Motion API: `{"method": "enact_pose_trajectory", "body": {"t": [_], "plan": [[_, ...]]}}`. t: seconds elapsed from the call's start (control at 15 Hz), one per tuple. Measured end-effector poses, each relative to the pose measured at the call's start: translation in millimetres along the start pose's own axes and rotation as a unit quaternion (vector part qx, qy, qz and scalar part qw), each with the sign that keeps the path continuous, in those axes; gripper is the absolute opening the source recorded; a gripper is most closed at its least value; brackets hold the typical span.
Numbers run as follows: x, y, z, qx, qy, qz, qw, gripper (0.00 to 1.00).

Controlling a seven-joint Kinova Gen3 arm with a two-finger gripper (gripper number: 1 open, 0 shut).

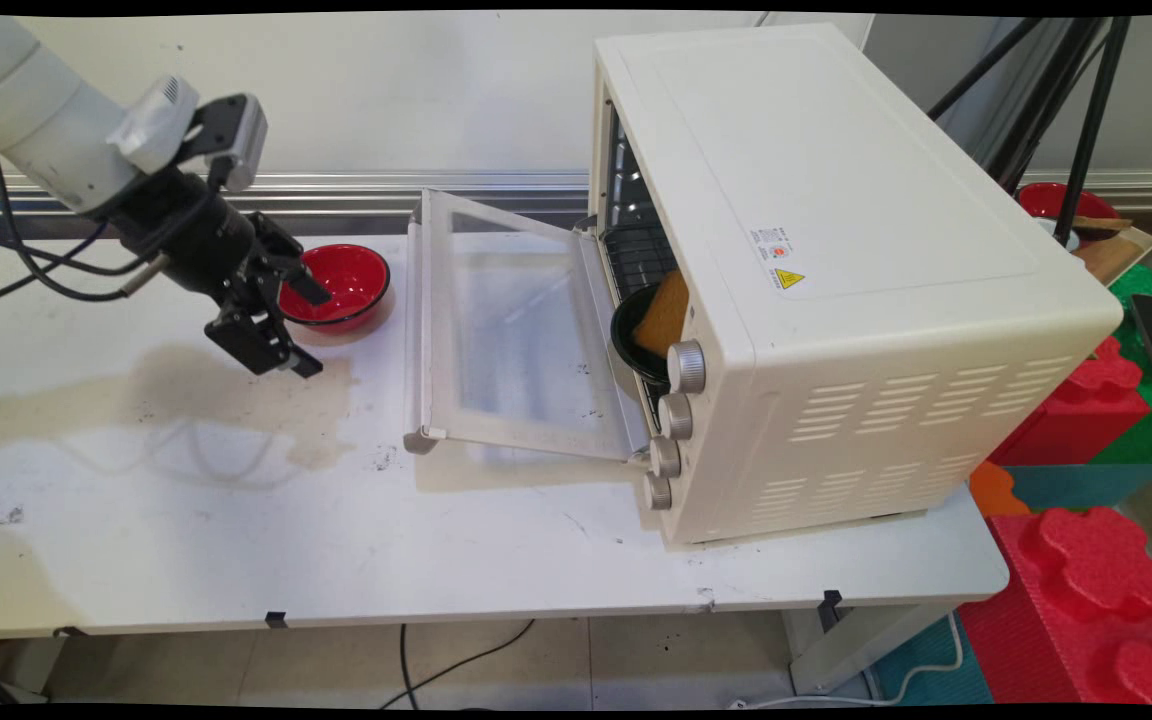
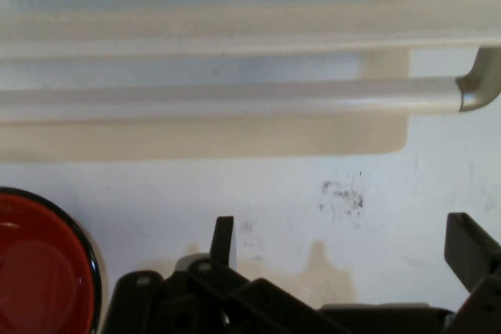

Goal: Close the oven

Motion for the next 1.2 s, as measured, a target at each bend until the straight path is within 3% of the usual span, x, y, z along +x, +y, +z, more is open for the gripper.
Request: {"method": "enact_pose_trajectory", "body": {"t": [0.6, 0.67, 1.2], "plan": [[-8.9, -3.0, 38.4, -0.008, -0.034, -0.003, 0.9994, 1.00], [-9.5, -2.7, 42.5, -0.010, -0.037, -0.002, 0.9993, 0.00], [-7.7, -2.2, 72.7, -0.011, -0.040, -0.003, 0.9991, 0.00]]}}
